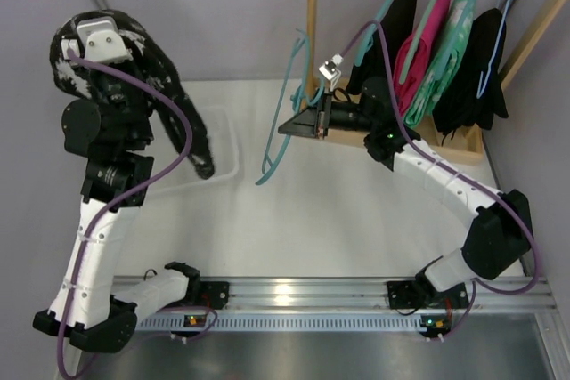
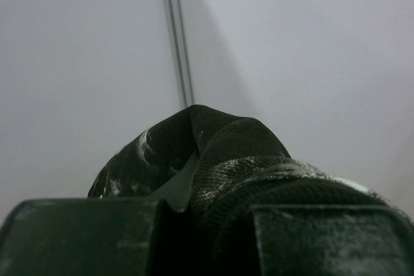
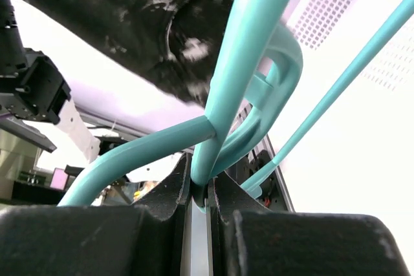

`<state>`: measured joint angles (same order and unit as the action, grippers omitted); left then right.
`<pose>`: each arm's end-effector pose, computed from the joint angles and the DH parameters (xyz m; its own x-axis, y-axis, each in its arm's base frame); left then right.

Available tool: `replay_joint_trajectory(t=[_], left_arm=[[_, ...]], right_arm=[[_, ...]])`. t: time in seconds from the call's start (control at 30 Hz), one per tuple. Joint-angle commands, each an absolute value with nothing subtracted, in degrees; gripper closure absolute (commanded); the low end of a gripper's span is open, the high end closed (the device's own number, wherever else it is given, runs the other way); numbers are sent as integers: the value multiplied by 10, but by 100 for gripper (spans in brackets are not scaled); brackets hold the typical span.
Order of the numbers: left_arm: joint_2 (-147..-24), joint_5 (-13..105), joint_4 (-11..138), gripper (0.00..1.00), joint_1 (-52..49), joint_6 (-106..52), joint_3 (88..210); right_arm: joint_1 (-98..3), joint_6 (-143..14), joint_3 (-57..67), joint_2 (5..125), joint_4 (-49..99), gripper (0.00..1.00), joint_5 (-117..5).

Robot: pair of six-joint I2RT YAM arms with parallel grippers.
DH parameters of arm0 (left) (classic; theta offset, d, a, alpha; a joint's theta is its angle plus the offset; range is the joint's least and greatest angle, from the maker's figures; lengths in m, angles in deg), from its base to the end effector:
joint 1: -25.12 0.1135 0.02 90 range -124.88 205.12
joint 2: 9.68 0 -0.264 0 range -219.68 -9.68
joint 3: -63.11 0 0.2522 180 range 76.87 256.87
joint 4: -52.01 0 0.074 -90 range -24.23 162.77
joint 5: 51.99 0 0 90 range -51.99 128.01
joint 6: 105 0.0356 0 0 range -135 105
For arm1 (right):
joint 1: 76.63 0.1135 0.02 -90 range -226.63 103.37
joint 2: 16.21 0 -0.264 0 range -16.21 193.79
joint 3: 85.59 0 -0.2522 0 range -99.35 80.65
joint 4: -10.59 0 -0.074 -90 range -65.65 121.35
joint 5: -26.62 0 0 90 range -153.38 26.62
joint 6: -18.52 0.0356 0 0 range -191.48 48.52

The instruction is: Remove the trousers from the hanger

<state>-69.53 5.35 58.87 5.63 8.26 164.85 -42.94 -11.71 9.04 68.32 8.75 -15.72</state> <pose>0.1575 -0.0354 0.5699 0.4436 0.1957 -0.8746 -0.3383 0.9402 0.0388 0.2724 0.2132 0.3846 -0.8340 0.1434 -0.5328 -0.5310 0.0535 0.8457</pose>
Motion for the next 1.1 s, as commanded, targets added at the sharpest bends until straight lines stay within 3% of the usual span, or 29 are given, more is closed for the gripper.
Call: replay_joint_trajectory(t=[0.0, 0.27, 0.43, 0.8, 1.07], left_arm=[[-658, 55, 490, 100, 65, 141, 1663], [-610, 27, 433, 100, 70, 286, 1496], [-610, 42, 438, 100, 130, 260, 1434], [-686, 161, 455, 100, 336, 166, 1443], [-665, 243, 474, 100, 345, 190, 1345]], right_arm=[[-416, -141, 85, 690, 74, 100, -139], [-405, -151, 73, 686, 82, 100, -133], [-402, -165, 62, 686, 100, 100, -126], [-399, -186, 47, 689, 122, 100, -128], [-399, -188, 52, 690, 124, 100, -128]])
